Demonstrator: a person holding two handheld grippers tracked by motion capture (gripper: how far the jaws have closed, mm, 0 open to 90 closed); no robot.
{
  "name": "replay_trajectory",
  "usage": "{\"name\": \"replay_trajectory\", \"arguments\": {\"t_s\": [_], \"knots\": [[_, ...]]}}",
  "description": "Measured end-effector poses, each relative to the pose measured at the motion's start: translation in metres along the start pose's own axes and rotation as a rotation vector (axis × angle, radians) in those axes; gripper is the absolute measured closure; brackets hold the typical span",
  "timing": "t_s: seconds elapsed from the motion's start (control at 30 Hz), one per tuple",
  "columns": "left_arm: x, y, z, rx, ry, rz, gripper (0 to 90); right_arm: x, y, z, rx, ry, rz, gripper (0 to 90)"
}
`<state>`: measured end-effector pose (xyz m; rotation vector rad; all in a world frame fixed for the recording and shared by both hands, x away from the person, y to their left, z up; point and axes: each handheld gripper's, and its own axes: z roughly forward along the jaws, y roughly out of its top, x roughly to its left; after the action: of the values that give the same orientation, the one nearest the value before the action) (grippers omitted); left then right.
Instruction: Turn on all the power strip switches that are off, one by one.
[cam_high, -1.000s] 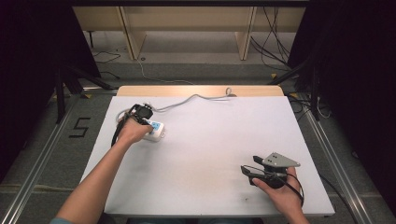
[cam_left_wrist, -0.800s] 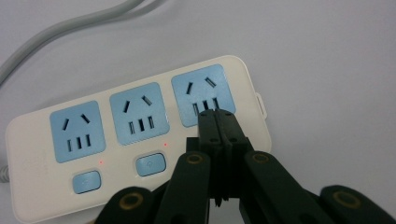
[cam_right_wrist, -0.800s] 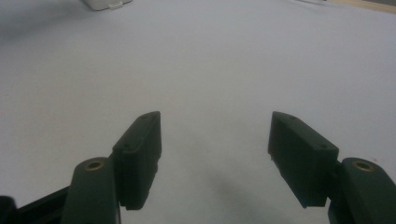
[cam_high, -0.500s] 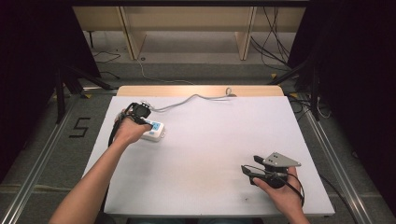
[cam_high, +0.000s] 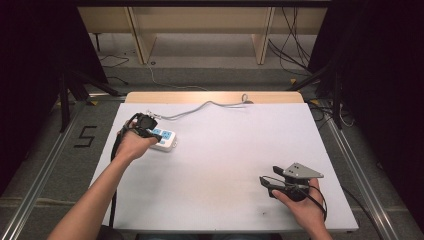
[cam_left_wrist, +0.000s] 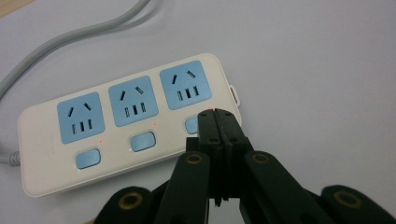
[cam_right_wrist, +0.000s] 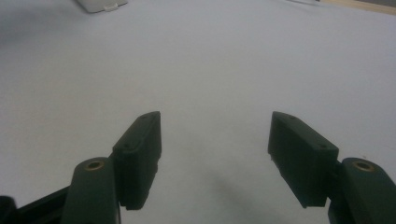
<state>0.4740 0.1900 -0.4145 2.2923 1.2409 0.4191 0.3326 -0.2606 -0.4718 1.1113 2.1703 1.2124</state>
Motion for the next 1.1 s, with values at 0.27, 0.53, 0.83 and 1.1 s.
{"name": "replay_trajectory", "arguments": {"t_s": [0.27,0.53,0.83,1.1], "knots": [[-0.004,-0.013,-0.01,-0.05,-0.022,-0.014,83.5,-0.002,0.0,-0.001,-0.002,-0.004,0.005,35.9],[-0.01,-0.029,-0.017,-0.111,-0.057,-0.015,70.9,-0.003,-0.001,-0.002,-0.003,-0.006,0.006,35.9],[-0.015,-0.04,-0.022,-0.182,-0.066,0.004,46.6,-0.004,-0.001,-0.002,-0.001,-0.008,0.009,35.9],[-0.028,-0.061,-0.02,-0.245,-0.065,0.002,35.1,-0.005,-0.001,-0.002,0.001,-0.007,0.011,35.9]]}}
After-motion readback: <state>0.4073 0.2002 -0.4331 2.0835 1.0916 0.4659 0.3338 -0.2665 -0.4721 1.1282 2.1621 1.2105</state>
